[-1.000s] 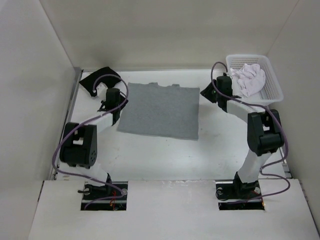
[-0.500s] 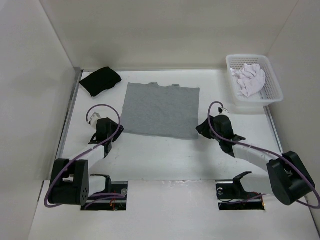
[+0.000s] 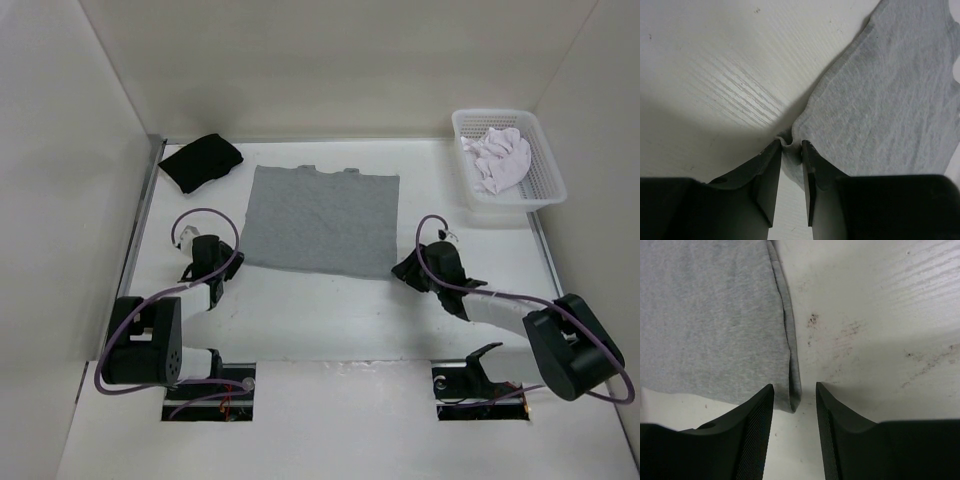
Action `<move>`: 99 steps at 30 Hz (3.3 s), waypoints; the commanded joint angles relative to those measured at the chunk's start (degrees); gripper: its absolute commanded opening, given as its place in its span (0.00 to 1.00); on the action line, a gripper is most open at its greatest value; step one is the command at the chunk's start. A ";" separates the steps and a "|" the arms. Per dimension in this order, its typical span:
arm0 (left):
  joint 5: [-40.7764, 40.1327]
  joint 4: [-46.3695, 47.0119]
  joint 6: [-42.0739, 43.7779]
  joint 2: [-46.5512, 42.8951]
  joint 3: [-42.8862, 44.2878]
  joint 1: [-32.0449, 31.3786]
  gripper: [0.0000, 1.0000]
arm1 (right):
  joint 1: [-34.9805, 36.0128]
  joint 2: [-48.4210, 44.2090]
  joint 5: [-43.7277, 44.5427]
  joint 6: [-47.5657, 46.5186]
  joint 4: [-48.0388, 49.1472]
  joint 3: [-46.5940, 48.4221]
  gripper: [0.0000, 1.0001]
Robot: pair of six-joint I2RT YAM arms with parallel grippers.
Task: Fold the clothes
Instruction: Fold the tank top
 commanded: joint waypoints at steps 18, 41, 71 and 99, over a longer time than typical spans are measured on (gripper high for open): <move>-1.05 -2.06 0.77 -0.77 0.25 0.60 0.06 | 1.13 1.47 -4.23 5.10 2.46 0.20 0.30; -6.76 -49.60 7.80 -56.57 28.70 -8.10 0.00 | 33.52 -52.58 32.73 -2.19 -58.42 31.37 0.00; -5.35 -7.51 1.74 11.09 32.58 -3.89 0.00 | -14.95 18.17 -8.10 -9.22 -4.92 39.66 0.00; 1.94 -40.10 0.34 -50.24 0.61 -4.50 0.00 | -5.74 -37.89 -0.28 3.86 -26.79 -4.00 0.00</move>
